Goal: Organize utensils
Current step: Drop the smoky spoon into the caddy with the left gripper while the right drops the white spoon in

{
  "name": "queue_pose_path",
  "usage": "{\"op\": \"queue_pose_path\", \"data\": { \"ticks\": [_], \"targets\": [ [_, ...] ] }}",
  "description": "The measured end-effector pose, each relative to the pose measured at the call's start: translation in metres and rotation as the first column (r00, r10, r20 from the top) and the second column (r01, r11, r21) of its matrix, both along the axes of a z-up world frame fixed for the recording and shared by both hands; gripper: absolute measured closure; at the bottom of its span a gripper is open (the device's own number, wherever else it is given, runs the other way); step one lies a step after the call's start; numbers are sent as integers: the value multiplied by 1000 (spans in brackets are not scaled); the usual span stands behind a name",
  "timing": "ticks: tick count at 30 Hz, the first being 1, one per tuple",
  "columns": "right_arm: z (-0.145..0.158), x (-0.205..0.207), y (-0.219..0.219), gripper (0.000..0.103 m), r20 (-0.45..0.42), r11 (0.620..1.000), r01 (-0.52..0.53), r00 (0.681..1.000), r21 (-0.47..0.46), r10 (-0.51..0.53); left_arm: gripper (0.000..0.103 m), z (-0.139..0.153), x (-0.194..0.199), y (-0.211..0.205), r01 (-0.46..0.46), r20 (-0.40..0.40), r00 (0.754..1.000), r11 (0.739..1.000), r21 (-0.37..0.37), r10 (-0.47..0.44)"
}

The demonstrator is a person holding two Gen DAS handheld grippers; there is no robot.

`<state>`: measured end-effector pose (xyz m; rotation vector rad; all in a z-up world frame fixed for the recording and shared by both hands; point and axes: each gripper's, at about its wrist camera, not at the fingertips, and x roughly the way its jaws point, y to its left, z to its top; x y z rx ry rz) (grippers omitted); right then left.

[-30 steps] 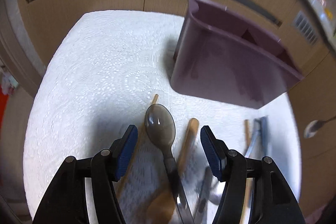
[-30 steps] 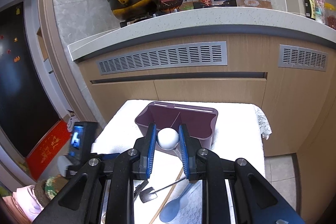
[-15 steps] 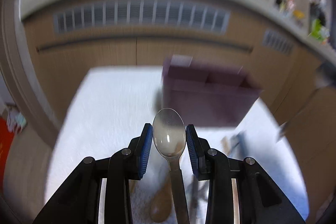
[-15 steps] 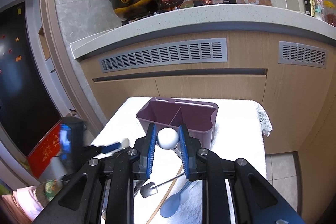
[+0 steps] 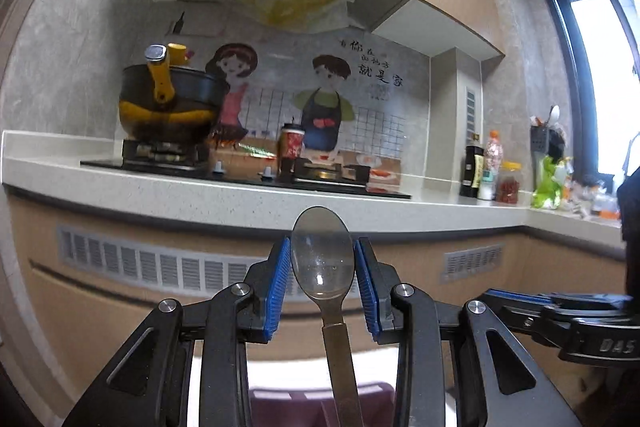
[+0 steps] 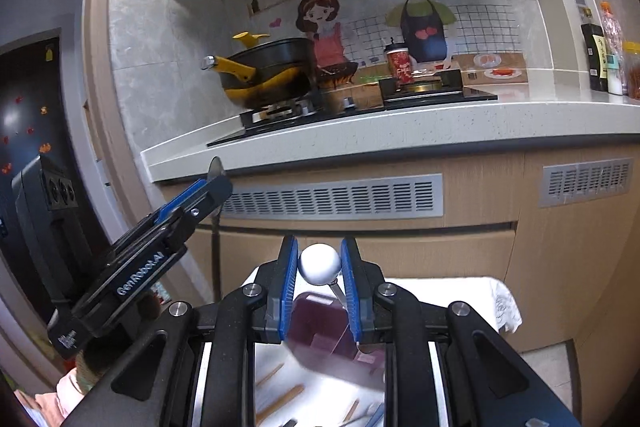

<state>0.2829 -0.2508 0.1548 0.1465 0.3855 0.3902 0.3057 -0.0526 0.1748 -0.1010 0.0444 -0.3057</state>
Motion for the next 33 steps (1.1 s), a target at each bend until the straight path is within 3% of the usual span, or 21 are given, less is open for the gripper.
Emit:
{"op": "queue_pose_path", "data": {
  "ticks": [8,17,20,23,27,33],
  "targets": [
    [-49,55,3,83,-130,1000,4,992,-16,-6,69,-55,58,-11,-22,-41,999,1000,15,22],
    [-99,79,10,82,-246,999,-8,969,-35,-1,68,-109,80,-6,-9,-224,975,1000,8,11],
    [-108,80,11,81,-269,999,-16,963,-34,6,58,-124,82,-3,15,-301,954,1000,-3,-16],
    [-108,73,9,72,-268,1000,0,964,-31,-8,55,-126,76,6,4,-329,944,1000,-26,-12],
    [-94,54,4,71,-207,998,38,977,-57,-49,55,-109,60,21,-26,-303,953,999,-35,14],
    [-73,23,0,67,-150,997,53,987,-60,-61,55,-93,36,41,-47,-347,937,999,-8,42]
  ]
}}
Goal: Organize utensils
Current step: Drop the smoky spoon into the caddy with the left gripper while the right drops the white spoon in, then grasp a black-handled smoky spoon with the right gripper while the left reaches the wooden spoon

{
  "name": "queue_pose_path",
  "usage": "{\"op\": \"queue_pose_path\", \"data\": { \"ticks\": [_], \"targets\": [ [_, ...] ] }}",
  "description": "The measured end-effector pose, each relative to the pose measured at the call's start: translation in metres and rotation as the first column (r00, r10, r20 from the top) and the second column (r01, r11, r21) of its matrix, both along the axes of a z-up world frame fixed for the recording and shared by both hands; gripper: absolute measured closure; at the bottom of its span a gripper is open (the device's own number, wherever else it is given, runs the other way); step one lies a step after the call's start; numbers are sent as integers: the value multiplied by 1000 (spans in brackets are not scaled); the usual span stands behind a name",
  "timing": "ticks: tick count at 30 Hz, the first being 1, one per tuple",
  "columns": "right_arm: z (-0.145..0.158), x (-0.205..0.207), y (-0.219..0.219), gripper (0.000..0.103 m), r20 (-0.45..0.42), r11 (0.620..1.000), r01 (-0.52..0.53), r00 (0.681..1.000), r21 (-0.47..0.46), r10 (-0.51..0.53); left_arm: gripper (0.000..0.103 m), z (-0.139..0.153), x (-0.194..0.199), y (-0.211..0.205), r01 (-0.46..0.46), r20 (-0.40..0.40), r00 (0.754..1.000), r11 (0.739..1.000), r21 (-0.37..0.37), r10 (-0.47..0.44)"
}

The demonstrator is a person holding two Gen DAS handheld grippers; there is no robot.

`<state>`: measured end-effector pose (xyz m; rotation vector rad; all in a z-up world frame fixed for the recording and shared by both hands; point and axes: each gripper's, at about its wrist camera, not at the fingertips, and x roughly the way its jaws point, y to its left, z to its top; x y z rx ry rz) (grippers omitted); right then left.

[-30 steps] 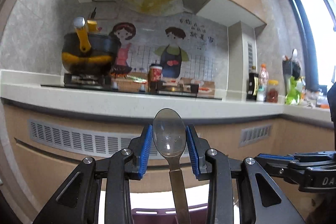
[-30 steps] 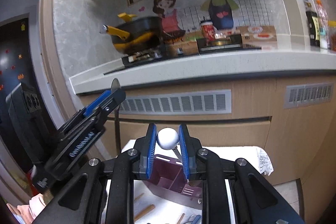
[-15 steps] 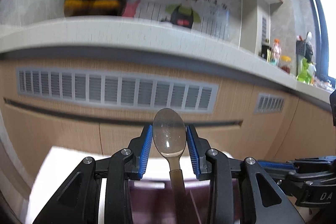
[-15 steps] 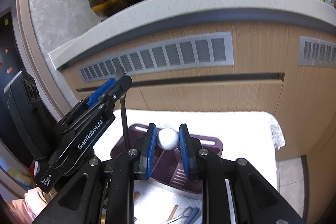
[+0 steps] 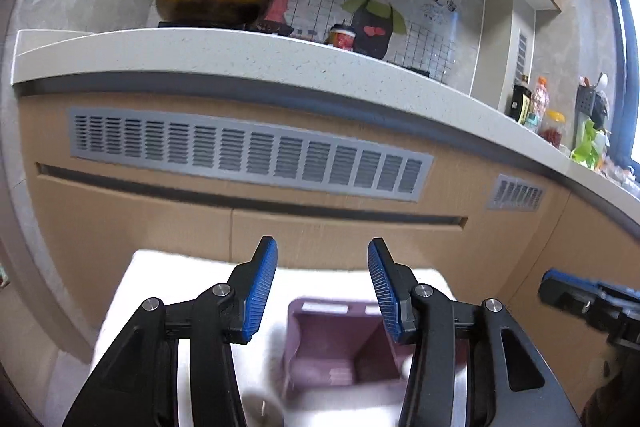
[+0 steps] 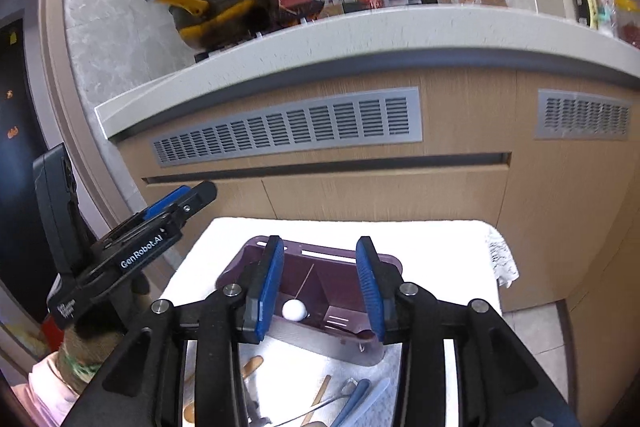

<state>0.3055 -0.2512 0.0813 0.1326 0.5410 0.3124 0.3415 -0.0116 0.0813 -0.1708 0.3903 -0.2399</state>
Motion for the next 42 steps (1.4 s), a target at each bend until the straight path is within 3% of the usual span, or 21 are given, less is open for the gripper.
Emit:
{"op": "queue_pose_path", "data": {
  "ticks": [3,6,9,13,17,19,23,26,30,32,35,36,37,39,41,42],
  "targets": [
    [6,-14,0,65,22,1000,-8,1000,-8,9,54,-4,-15,7,-1,-48,999,1000,26,2],
    [1,-25,1,52,30,999,-1,1000,-38,2,51,-21,-23,18,-21,-141,990,999,26,24],
    [-12,-33,4,47,16,997,3,1000,-74,-2,51,-48,-25,28,-27,-280,960,1000,8,28],
    [-35,-41,4,44,-35,993,-3,999,-116,-1,51,-81,-26,35,-39,-403,914,999,8,39],
    [-58,-49,6,22,-64,981,11,998,-195,-24,51,-111,-38,34,29,-489,872,1000,4,-24],
    [-73,-55,10,13,-70,963,5,997,-269,-25,51,-119,-54,29,102,-492,867,995,19,-79],
    [-101,-58,25,13,-118,924,-61,993,-378,18,51,-132,-93,14,244,-485,859,964,110,-162],
    [-114,-61,34,13,-133,905,-91,990,-415,39,51,-141,-115,11,272,-493,854,951,149,-167],
    [-119,-62,41,8,-151,911,-110,987,-398,53,52,-154,-128,9,246,-510,849,959,143,-142],
    [-119,-61,47,7,-151,917,-110,987,-383,55,53,-159,-129,6,208,-502,859,965,159,-102],
    [-116,-55,60,7,-162,929,-155,981,-335,105,65,-161,-129,2,153,-470,881,970,189,-48],
    [-115,-52,65,7,-175,933,-189,975,-306,140,71,-160,-129,3,142,-464,885,973,180,-44],
    [-115,-46,71,7,-189,934,-222,967,-279,173,71,-161,-128,6,138,-465,884,977,163,-48],
    [-112,-38,85,11,-196,928,-276,953,-252,230,71,-159,-129,16,134,-459,887,981,138,-56],
    [-113,-26,106,19,-203,896,-356,929,-265,309,71,-154,-133,28,111,-438,898,984,140,-39],
    [-115,-21,116,28,-209,881,-383,919,-277,334,71,-151,-134,33,102,-429,903,985,139,-33]
  ]
}}
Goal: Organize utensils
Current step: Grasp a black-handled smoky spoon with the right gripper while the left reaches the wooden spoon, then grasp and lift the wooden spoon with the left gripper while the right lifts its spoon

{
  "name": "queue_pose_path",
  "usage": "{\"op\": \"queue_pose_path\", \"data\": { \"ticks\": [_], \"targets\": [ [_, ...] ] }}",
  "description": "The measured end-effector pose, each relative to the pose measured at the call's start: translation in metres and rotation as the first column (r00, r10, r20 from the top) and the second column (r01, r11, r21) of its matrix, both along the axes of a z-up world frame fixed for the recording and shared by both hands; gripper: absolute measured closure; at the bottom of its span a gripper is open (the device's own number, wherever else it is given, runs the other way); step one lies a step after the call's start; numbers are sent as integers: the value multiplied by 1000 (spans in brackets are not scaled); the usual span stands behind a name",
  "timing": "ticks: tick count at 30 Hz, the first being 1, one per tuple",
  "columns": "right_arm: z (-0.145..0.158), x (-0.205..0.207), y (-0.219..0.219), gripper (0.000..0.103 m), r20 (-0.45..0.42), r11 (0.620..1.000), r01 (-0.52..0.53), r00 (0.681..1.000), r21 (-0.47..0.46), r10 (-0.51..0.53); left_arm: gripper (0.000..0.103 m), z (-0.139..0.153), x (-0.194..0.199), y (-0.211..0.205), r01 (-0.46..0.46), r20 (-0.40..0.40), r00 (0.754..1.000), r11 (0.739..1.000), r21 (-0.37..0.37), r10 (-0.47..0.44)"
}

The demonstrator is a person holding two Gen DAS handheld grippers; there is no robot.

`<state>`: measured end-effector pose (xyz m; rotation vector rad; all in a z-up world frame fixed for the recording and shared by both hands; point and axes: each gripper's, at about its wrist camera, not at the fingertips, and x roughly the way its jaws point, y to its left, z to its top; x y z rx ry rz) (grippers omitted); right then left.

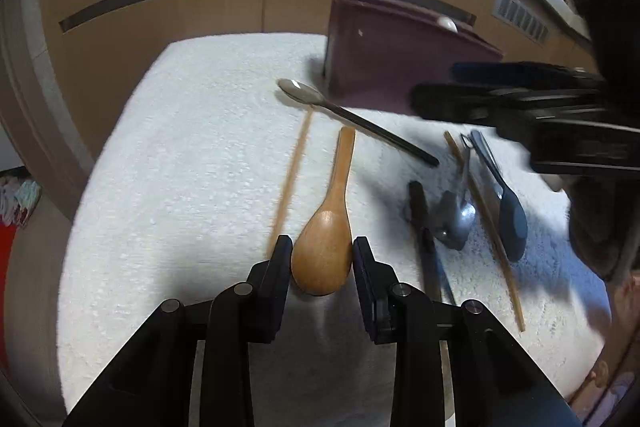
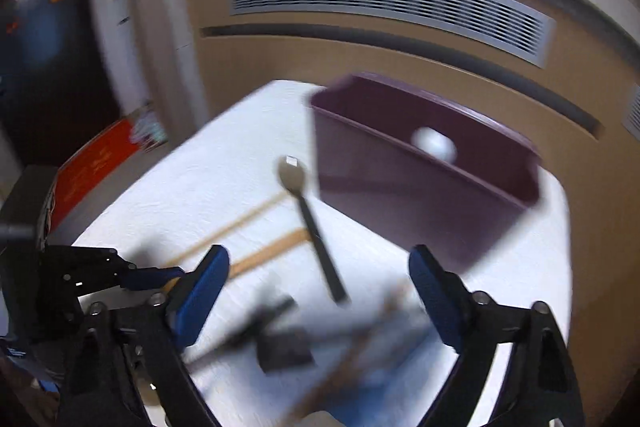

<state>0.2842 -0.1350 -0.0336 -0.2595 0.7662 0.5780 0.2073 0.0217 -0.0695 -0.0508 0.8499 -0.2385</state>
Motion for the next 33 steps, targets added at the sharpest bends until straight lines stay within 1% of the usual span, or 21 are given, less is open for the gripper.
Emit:
{"op": "queue_pose_path", "data": {
  "ticks": [1,3,4,6,10,13,14,15,16,21,24,26,30,33],
  "targets": [
    [-4,8,14,37,-7,999,-37,999,-20,37,71,3,-2,6,-9,13,1000,1000,-1,9],
    [-12,20,32,44,-35,997,-77,997,-32,76,71,10,-5,18,-26,37,999,1000,-4,27],
    [-17,28,41,52,-47,996,-79,996,-41,77,71,12,-7,22,-28,43,999,1000,-7,29],
    [-28,47,61,59,-78,996,-68,995,-64,63,71,14,-11,29,-25,53,998,1000,-9,25],
    [-49,78,84,61,-112,995,27,993,-94,-38,71,11,-18,31,15,40,999,1000,-2,-15],
    [-62,88,90,61,-152,991,83,984,-101,-98,71,7,-26,29,50,25,998,999,-10,-49],
    [-61,88,90,61,-147,991,93,984,-92,-106,71,7,-27,29,57,27,998,998,-15,-57],
    [-61,87,89,70,-149,991,98,983,-95,-111,71,8,-30,28,65,33,997,998,-19,-64],
    [-59,84,84,75,-154,990,106,981,-92,-119,71,10,-31,28,69,44,997,997,-24,-68],
    [-44,62,55,75,-179,992,112,977,-53,-119,71,29,-31,30,62,110,992,997,-54,-55],
    [-28,44,27,76,-181,989,145,974,18,-139,71,44,-29,29,54,158,987,995,-79,-41],
    [-13,26,6,76,-150,983,175,975,63,-164,71,57,-28,25,54,196,980,995,-85,-37],
    [13,-9,-27,76,-68,965,223,974,140,-216,72,75,-23,15,64,242,969,994,-93,-40],
    [25,-23,-44,77,-52,951,247,969,186,-241,72,84,-18,6,73,252,967,993,-97,-46]
  ]
}}
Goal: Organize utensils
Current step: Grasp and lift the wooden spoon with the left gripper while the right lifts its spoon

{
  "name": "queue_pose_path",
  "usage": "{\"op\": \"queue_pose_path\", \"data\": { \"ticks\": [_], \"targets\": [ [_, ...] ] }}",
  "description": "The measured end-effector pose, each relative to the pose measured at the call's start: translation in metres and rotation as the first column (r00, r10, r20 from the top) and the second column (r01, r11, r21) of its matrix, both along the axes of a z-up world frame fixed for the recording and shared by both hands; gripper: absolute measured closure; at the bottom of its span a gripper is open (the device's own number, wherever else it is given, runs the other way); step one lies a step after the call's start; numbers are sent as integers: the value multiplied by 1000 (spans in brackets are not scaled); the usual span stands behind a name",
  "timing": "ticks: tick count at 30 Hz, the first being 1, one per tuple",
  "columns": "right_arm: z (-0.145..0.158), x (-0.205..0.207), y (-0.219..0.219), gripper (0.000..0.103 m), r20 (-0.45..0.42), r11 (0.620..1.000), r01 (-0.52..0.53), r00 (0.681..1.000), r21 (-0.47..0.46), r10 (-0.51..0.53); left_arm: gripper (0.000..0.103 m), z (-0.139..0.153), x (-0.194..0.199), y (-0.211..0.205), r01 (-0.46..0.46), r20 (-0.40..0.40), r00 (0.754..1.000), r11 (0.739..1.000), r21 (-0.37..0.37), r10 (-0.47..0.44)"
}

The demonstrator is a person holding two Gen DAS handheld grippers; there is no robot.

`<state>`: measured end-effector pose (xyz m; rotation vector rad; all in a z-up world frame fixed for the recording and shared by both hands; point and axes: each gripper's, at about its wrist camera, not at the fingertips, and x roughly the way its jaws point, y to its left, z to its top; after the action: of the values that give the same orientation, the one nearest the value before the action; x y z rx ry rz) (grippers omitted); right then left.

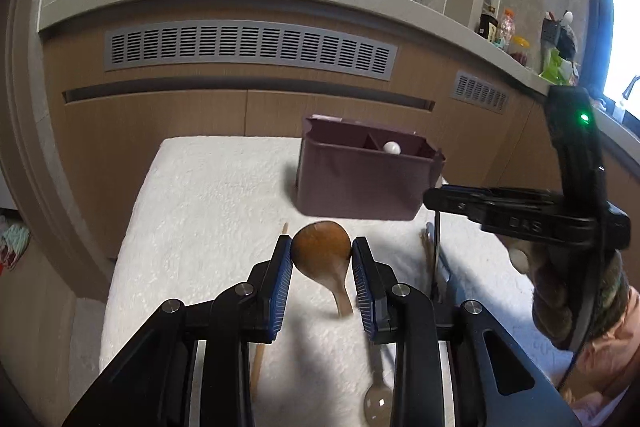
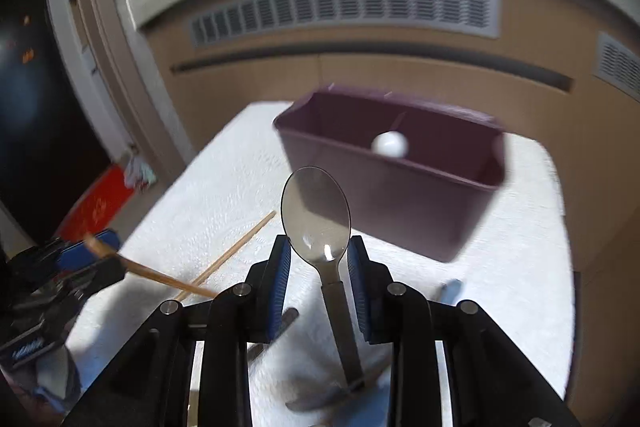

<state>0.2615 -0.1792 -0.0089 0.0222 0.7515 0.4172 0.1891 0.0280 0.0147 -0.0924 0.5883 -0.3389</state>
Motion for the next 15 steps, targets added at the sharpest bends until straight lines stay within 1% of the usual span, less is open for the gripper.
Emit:
{"op": "queue_pose_path", "data": {
  "ticks": [5,7,10,12,15],
  "targets": [
    [18,-20,-34,77,49,998,36,998,50,-39,72,13,3,-17,13,6,1000,1000,2,-13],
    [23,-24,-40,77,80,997,47,995,61,-52,72,21,4,-26,20,25,999,1000,14,-20],
    [38,-31,-54,77,124,994,54,990,94,-66,72,36,5,-36,25,61,998,999,22,-26],
    [48,-35,-59,77,154,992,55,985,113,-72,72,52,8,-41,28,96,995,999,29,-31],
    [71,-33,-60,77,215,990,52,974,128,-79,72,87,22,-46,28,173,984,999,34,-33]
  ]
}}
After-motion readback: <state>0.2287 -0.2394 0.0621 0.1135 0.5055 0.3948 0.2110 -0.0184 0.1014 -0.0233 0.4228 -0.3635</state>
